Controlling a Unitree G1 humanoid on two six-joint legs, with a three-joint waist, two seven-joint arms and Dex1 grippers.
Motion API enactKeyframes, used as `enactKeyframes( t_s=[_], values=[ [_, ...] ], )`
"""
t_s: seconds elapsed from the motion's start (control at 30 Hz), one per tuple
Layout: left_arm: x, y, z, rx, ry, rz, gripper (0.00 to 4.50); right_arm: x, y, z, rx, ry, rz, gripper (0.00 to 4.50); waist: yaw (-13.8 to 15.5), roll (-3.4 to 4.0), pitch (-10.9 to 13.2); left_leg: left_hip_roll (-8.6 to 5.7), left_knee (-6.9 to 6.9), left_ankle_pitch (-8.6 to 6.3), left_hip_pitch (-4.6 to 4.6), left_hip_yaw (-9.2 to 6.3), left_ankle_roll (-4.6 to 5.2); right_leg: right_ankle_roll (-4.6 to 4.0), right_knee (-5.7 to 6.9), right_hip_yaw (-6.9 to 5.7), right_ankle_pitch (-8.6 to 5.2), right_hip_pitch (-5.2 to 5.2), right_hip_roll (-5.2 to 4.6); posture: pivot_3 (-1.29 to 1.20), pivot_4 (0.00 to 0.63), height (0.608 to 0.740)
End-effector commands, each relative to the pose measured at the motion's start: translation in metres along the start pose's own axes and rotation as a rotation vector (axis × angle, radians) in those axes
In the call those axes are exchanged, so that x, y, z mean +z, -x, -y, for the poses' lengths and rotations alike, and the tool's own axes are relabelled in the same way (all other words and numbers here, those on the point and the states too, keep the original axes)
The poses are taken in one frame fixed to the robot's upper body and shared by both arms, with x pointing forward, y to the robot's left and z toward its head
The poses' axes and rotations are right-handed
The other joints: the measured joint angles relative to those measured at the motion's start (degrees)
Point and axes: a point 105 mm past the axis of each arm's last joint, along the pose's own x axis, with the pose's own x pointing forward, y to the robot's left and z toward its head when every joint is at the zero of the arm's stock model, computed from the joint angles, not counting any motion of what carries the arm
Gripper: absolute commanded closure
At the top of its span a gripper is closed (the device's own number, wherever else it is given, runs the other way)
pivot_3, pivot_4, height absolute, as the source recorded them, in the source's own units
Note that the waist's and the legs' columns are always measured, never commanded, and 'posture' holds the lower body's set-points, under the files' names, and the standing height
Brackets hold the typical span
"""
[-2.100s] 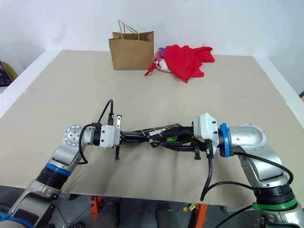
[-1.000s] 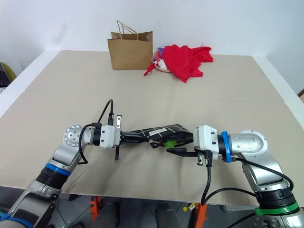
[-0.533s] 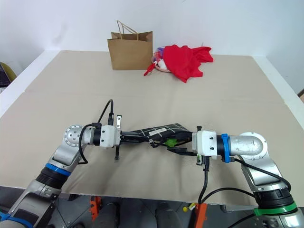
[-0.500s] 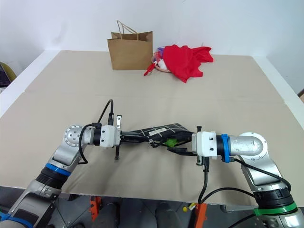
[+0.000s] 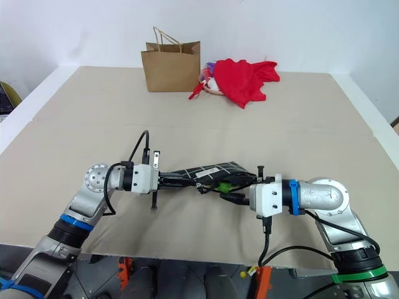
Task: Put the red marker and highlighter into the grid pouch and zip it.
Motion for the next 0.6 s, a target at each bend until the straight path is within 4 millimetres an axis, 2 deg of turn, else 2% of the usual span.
enactKeyframes(
  t_s=[0.03,0.2,0.5,0.6],
  values=[
    [0.011,0.001,-0.008,0.026,-0.044,0.028,4.50,0.001,0.004,0.010,-0.035,0.045,-0.012,3.84,0.0,0.00,0.0,0.00,0.00,0.00,0.00,0.00,0.00,0.00,0.00,0.00,0.00,0.00,0.00,0.00,0.150,0.740],
    [0.010,0.001,-0.008,0.027,-0.043,0.025,4.50,0.005,0.009,0.013,-0.038,0.028,0.014,3.84,0.0,0.00,0.0,0.00,0.00,0.00,0.00,0.00,0.00,-0.03,0.00,0.00,0.02,0.01,0.00,0.00,0.150,0.740],
    [0.006,0.004,-0.007,0.018,-0.044,0.008,4.50,0.022,0.020,0.018,-0.066,-0.251,0.143,3.84,0.0,0.00,0.0,0.00,0.01,0.00,0.00,0.00,0.00,-0.26,0.00,0.00,0.15,0.04,0.00,0.00,0.150,0.740],
    [0.005,0.004,-0.007,0.017,-0.044,0.005,4.50,0.025,0.022,0.019,-0.067,-0.265,0.148,3.84,0.0,0.00,0.0,0.00,0.01,0.00,0.00,0.00,0.00,-0.25,0.00,0.00,0.14,0.04,0.00,0.00,0.150,0.740]
  ],
)
